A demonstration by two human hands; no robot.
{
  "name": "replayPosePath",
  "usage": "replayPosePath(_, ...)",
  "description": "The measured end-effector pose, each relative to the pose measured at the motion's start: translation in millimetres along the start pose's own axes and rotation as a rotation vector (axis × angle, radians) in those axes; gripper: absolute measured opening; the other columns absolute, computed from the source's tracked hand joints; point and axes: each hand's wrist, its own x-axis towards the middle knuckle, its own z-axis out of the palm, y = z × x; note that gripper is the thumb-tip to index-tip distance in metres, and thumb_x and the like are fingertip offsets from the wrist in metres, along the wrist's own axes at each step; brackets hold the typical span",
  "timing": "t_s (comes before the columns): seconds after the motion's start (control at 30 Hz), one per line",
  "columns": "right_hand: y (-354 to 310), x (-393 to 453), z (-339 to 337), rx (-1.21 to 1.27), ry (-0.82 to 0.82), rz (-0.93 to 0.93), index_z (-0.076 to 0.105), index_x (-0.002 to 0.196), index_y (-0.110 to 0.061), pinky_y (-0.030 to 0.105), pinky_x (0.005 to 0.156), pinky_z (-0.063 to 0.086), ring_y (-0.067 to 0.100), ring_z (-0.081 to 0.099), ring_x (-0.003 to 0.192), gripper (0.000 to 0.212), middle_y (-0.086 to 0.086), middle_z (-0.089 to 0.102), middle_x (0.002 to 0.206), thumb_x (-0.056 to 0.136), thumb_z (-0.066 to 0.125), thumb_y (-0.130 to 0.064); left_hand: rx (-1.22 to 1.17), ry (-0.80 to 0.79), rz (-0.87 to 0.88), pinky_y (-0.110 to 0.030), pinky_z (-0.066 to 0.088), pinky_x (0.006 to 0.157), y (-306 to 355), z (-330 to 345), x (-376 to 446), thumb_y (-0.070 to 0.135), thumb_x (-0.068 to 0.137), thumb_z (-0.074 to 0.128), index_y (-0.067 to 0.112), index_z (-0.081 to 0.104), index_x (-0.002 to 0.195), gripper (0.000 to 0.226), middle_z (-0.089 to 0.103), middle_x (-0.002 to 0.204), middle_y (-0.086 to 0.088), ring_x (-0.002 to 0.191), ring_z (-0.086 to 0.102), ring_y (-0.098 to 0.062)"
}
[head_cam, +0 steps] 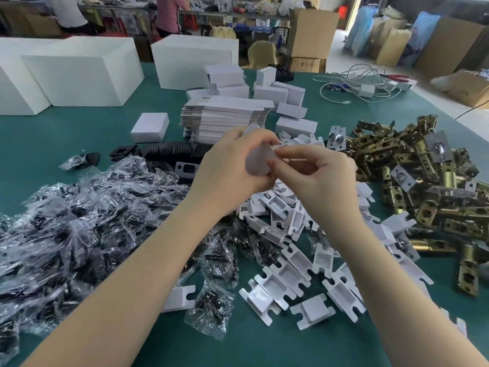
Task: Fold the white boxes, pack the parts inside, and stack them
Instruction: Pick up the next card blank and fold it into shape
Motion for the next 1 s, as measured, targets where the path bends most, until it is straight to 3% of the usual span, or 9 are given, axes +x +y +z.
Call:
replayPosePath(0.13,6,-1,4,0.021,-0.072,0.075,0.071,0.112,-0.031,0.018,0.058,0.052,0.0,0.063,0.056,0.032,-0.02,0.071,0.08,0.084,0.076,-0.017,-0.017,0.019,-0.012,-0.018,0.042,0.084,2,3,-1,0.048,0.065,0.065,0.041,0.055,0.119,0.055,0.058,0.124,0.011,0.107,0.049,-0.003)
replayPosePath(0.23,8,0,6,0.034,-0.115,0.122,0.069,0.117,-0.035,0.034,0.062,0.058,0.006,0.063,0.055,0.031,-0.012,0.073,0.087,0.09,0.071,-0.02,0.015,0.043,-0.044,-0.005,0.029,0.076,-3,5,0,0.041,0.067,0.078,0.034,0.049,0.13,0.07,0.054,0.128,0.011,0.1,0.041,0.001)
replayPosePath(0.4,11,6,-4,0.116,-0.147,0.18,0.072,0.102,-0.038,0.061,0.073,0.055,0.048,0.065,0.08,0.026,-0.001,0.076,0.092,0.094,0.065,-0.014,0.027,-0.027,-0.031,-0.003,0.03,0.078,-6,10,-1,0.054,0.07,0.077,0.031,0.049,0.13,0.07,0.049,0.122,0.013,0.102,0.04,0.005)
replayPosePath(0.5,13,10,-12,0.295,-0.071,0.321,0.075,0.099,-0.024,0.043,0.067,0.06,0.032,0.066,0.072,0.018,0.004,0.074,0.082,0.096,0.061,-0.012,-0.139,-0.131,-0.064,-0.011,0.043,0.074,-5,7,2,0.053,0.087,0.067,0.029,0.053,0.125,0.046,0.053,0.115,0.017,0.097,0.054,0.002)
replayPosePath(0.6,16,14,-18,0.413,-0.014,0.477,0.074,0.105,-0.017,0.02,0.048,0.049,0.008,0.061,0.056,0.017,-0.005,0.071,0.074,0.099,0.058,-0.018,-0.609,-0.192,-0.285,-0.016,0.051,0.059,-4,3,4,0.026,0.097,0.06,0.023,0.065,0.112,0.015,0.066,0.097,0.012,0.077,0.066,0.002)
replayPosePath(0.7,19,15,-21,0.368,-0.092,0.416,0.07,0.112,-0.026,0.023,0.055,0.054,0.017,0.068,0.073,0.035,-0.007,0.075,0.095,0.095,0.057,0.001,-0.899,-0.174,-0.519,-0.034,0.048,0.069,-4,3,5,0.013,0.095,0.062,0.02,0.07,0.102,0.013,0.068,0.093,-0.001,0.082,0.061,-0.018)
replayPosePath(0.8,21,12,-23,0.076,-0.344,0.191,0.065,0.114,-0.037,0.036,0.075,0.06,0.015,0.067,0.094,0.043,-0.016,0.071,0.103,0.088,0.069,-0.003,-0.83,-0.074,-0.605,-0.038,0.043,0.065,-9,4,7,0.01,0.093,0.057,0.018,0.072,0.09,0.017,0.067,0.089,-0.004,0.073,0.057,-0.025)
replayPosePath(0.9,24,12,-21,-0.065,-0.419,0.147,0.065,0.117,-0.035,0.037,0.091,0.053,0.008,0.063,0.108,0.034,-0.017,0.068,0.114,0.084,0.072,-0.031,-0.711,-0.119,-0.615,-0.023,0.049,0.048,-6,5,5,0.029,0.101,0.045,0.021,0.071,0.088,0.03,0.071,0.084,-0.003,0.055,0.066,-0.016)
replayPosePath(1.0,25,15,-25,-0.092,-0.411,0.191,0.063,0.107,-0.042,0.029,0.08,0.055,0.002,0.067,0.092,0.027,-0.02,0.072,0.101,0.081,0.072,-0.037,-0.58,-0.193,-0.502,-0.031,0.056,0.08,-6,7,5,0.073,0.09,0.024,0.051,0.073,0.075,0.056,0.076,0.093,0.007,0.088,0.073,-0.014)
